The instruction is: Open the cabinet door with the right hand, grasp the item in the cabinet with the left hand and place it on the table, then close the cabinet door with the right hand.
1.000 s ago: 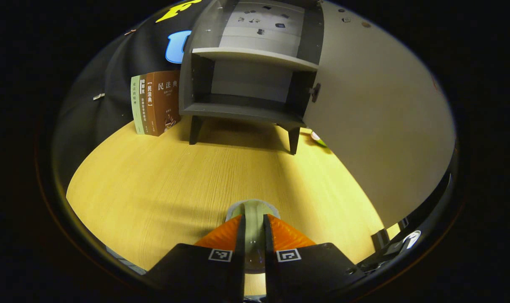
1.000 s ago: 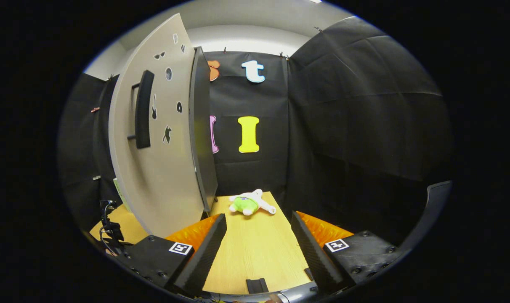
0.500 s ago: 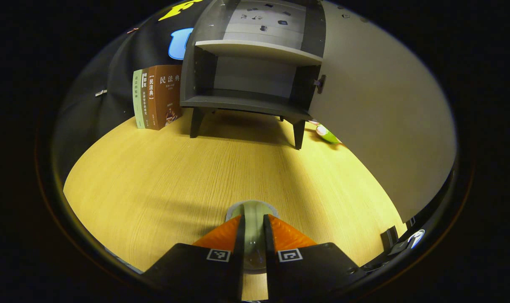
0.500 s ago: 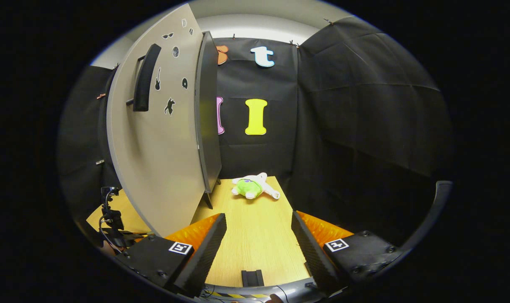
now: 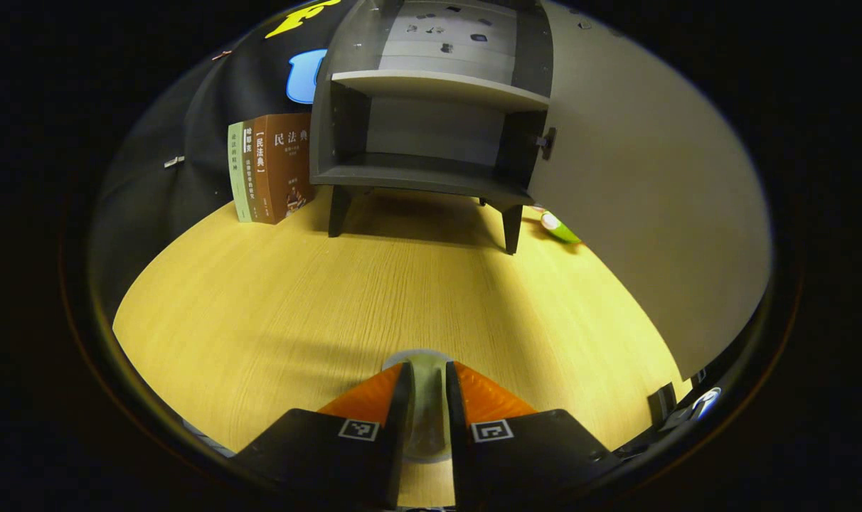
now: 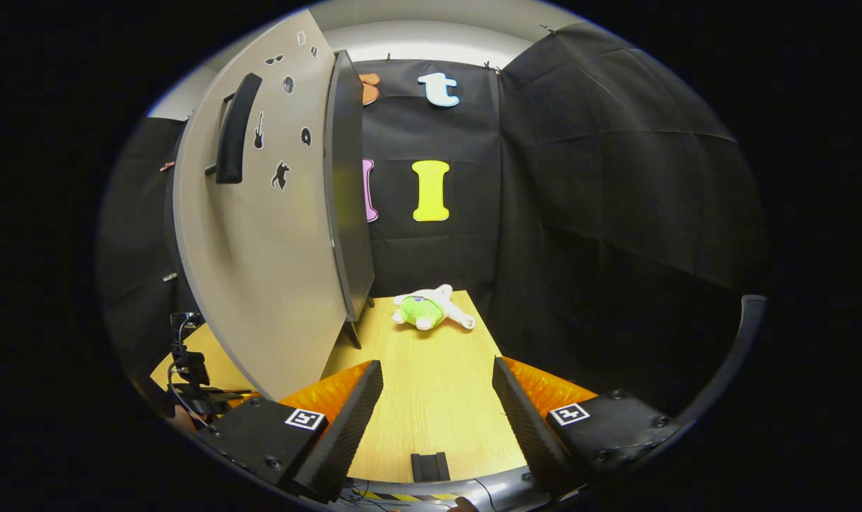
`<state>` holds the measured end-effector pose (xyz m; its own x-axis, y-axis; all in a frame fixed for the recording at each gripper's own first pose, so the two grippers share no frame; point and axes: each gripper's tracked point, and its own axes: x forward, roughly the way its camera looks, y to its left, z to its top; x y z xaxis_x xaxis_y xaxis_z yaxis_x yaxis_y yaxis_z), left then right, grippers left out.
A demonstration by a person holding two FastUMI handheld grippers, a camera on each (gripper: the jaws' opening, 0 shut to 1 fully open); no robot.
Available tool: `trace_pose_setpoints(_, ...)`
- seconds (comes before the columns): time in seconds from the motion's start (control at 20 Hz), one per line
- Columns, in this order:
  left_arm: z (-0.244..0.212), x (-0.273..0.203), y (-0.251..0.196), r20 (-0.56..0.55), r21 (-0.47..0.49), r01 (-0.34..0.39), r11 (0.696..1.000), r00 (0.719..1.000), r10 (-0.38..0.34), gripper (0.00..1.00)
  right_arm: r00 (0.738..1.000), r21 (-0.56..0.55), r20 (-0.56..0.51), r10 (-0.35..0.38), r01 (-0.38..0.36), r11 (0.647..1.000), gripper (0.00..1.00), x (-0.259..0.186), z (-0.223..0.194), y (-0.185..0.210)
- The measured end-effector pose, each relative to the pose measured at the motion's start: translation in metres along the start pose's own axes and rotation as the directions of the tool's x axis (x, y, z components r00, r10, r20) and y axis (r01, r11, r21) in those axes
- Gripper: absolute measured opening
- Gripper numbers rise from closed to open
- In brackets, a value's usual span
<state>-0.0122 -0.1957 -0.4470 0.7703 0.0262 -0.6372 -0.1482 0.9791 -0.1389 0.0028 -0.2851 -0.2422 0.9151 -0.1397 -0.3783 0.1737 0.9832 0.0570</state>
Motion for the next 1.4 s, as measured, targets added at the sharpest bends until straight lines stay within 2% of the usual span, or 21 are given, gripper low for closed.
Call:
trace_pose_setpoints(0.2,0.034,-0.032,-0.002,0.061,-0.002,0.004,1.000,0.998,-0.004,0.33,0.999,-0.003,0.010,0.048,-0.048,0.999,0.99,-0.002,0.013,0.020)
trace_pose_setpoints(0.25,0.047,-0.043,-0.002,0.085,0.010,0.002,1.000,0.996,-0.003,0.39,0.998,-0.006,0.019,0.064,-0.064,0.998,0.99,-0.003,0.019,0.026)
trace_pose_setpoints(0.35,0.076,-0.067,-0.001,0.143,0.047,-0.001,0.999,0.990,-0.005,0.39,0.995,-0.013,0.045,0.090,-0.089,0.996,0.99,-0.007,0.036,0.037)
trace_pose_setpoints(0.4,0.093,-0.080,-0.002,0.178,0.068,-0.001,0.998,0.984,-0.011,0.33,0.993,-0.017,0.056,0.101,-0.101,0.995,0.99,-0.009,0.044,0.042)
trace_pose_setpoints(0.45,0.107,-0.091,-0.004,0.214,0.089,0.001,0.996,0.977,-0.020,0.39,0.992,-0.019,0.065,0.112,-0.111,0.994,0.98,-0.012,0.052,0.048)
trace_pose_setpoints(0.5,0.122,-0.104,-0.008,0.249,0.111,0.003,0.994,0.968,-0.031,0.35,0.990,-0.021,0.075,0.121,-0.119,0.993,0.98,-0.015,0.060,0.052)
trace_pose_setpoints(0.6,0.148,-0.129,-0.019,0.303,0.145,0.038,0.989,0.950,-0.081,0.41,0.985,-0.025,0.102,0.141,-0.139,0.990,0.98,-0.023,0.077,0.063)
trace_pose_setpoints(0.65,0.159,-0.142,-0.030,0.329,0.143,0.070,0.987,0.937,-0.114,0.48,0.983,-0.028,0.112,0.148,-0.146,0.989,0.98,-0.027,0.084,0.067)
trace_pose_setpoints(0.7,0.170,-0.154,-0.036,0.350,0.134,0.098,0.986,0.926,-0.140,0.51,0.982,-0.036,0.112,0.154,-0.151,0.988,0.98,-0.031,0.087,0.071)
trace_pose_setpoints(0.75,0.177,-0.168,-0.040,0.364,0.125,0.128,0.984,0.917,-0.165,0.64,0.981,-0.049,0.108,0.161,-0.156,0.987,0.98,-0.036,0.089,0.075)
trace_pose_setpoints(0.8,0.186,-0.181,-0.043,0.378,0.121,0.148,0.982,0.907,-0.184,0.63,0.980,-0.063,0.107,0.169,-0.163,0.985,1.00,-0.042,0.091,0.079)
trace_pose_setpoints(0.9,0.203,-0.206,-0.041,0.411,0.146,0.145,0.978,0.891,-0.194,0.75,0.972,-0.083,0.124,0.199,-0.190,0.978,0.98,-0.054,0.103,0.091)
trace_pose_setpoints(1.0,0.219,-0.230,-0.034,0.454,0.170,0.107,0.980,0.874,-0.174,0.90,0.961,-0.102,0.160,0.224,-0.210,0.972,0.98,-0.063,0.116,0.101)
trace_pose_setpoints(1.25,0.235,-0.282,-0.033,0.502,0.154,0.098,0.983,0.849,-0.163,0.93,0.931,-0.129,0.222,0.288,-0.265,0.956,0.99,-0.065,0.148,0.129)
trace_pose_setpoints(1.4,0.245,-0.311,-0.028,0.531,0.162,0.096,0.982,0.830,-0.169,0.92,0.918,-0.145,0.260,0.299,-0.269,0.952,0.98,-0.058,0.165,0.142)
